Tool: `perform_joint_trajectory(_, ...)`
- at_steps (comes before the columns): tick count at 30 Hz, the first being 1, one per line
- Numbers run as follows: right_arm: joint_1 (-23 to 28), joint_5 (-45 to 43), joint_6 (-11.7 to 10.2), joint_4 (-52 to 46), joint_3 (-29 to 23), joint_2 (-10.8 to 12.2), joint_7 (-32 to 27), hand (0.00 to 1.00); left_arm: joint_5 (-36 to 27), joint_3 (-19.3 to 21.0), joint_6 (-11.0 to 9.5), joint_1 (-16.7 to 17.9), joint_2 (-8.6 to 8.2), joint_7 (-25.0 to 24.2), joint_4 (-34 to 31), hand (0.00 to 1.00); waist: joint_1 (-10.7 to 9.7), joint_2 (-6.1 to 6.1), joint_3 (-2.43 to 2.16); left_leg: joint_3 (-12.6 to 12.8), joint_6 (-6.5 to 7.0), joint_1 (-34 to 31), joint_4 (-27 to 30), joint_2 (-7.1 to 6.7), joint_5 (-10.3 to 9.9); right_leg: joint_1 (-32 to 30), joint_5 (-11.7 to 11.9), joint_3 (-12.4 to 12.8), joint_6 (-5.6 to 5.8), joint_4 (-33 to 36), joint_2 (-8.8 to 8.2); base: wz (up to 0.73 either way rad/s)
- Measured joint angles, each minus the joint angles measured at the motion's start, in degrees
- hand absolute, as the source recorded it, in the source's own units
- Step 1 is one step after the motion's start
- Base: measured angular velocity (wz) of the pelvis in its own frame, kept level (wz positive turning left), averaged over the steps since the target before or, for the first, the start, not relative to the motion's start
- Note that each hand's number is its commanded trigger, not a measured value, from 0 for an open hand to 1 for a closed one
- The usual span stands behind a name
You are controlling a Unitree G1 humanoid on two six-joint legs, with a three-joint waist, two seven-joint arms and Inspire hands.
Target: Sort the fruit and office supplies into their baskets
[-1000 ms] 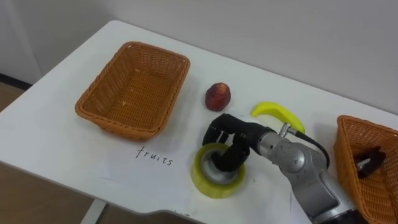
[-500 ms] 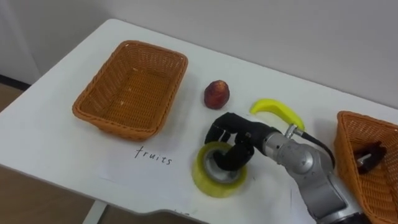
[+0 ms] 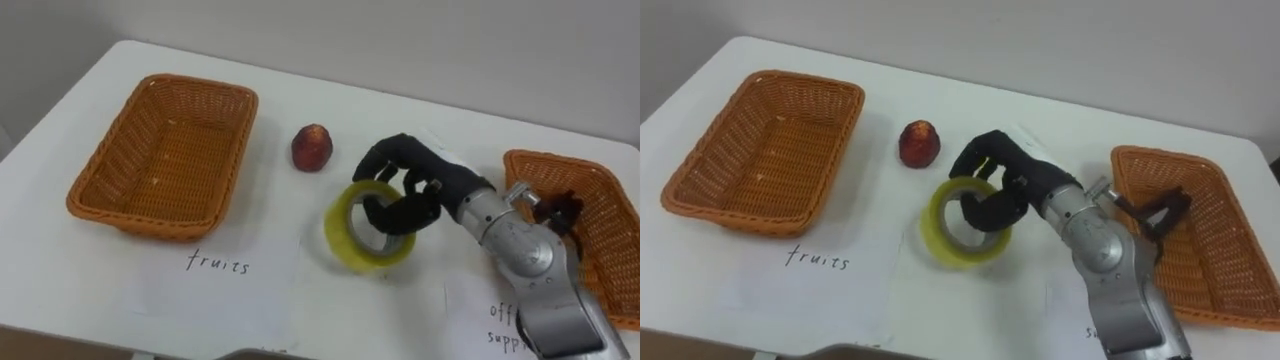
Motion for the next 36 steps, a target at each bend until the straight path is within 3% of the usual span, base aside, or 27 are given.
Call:
perform_joint_trajectory(10, 0.0, 0.5, 0.2, -0.9, -5.9, -0.3, -2.4, 1.0, 0.1, 0.1, 1.1, 0.4, -1.11, -0.1, 0.1, 0.0, -1.2, 0.93, -0.1, 0.9, 0.02, -0.1, -0.2, -0.1, 0.0, -0.5, 0.5, 0.7, -0.02, 0.2, 0.27, -0.03)
perform_joint_trajectory(14, -0.1, 1.6, 0.1, -0.9, -8.2, -1.3, -4.6, 1.0, -0.2, 0.4, 1.1, 0.3, -1.75, -0.1, 0.5, 0.0, -2.5, 1.2, 0.09, 0.8, 0.02, -0.1, -0.1, -0.21, 0.0, -0.4, 0.5, 0.5, -0.02, 0.2, 0.12, 0.01)
perform_joint_trajectory(18, -0.1, 4.7, 0.1, -0.8, -10.1, -1.5, -7.1, 1.0, -1.1, 0.4, 1.0, 0.4, -1.51, -0.2, 0.5, 0.0, -4.1, 0.94, -0.05, 0.9, 0.03, -0.1, 0.0, 0.06, 0.0, -0.5, 0.5, 0.4, -0.01, 0.2, 0.04, -0.01)
perform_joint_trajectory(22, -0.1, 8.0, 0.1, -0.8, -10.5, -3.6, -10.0, 1.0, -1.3, 1.1, 0.1, 0.4, -1.35, -0.3, 0.5, 0.0, -5.5, 0.6, -0.2, 1.6, 0.02, 0.1, 0.0, 0.13, 0.0, -0.6, 0.5, 1.1, -0.01, 0.2, 0.12, -0.09)
perform_joint_trajectory(30, -0.1, 8.1, -0.1, 1.4, -16.7, -4.6, -15.1, 1.0, -1.2, 1.8, 0.0, 0.9, -1.1, -0.6, -0.1, 0.0, -6.7, 0.16, -0.28, 2.3, 0.02, 0.2, -0.2, 0.22, 0.0, -0.7, 0.5, 2.0, 0.07, 0.0, 0.44, -0.04)
perform_joint_trajectory(36, -0.1, 9.4, -0.1, 1.5, -17.1, -6.7, -17.4, 1.0, -1.3, 3.3, 0.0, 1.6, -0.96, -1.6, -0.9, 0.0, -7.7, 0.4, -0.2, 3.0, -0.03, 0.6, -0.3, 0.57, 0.0, -0.7, 0.6, 2.9, -0.07, 0.0, 0.9, -0.07)
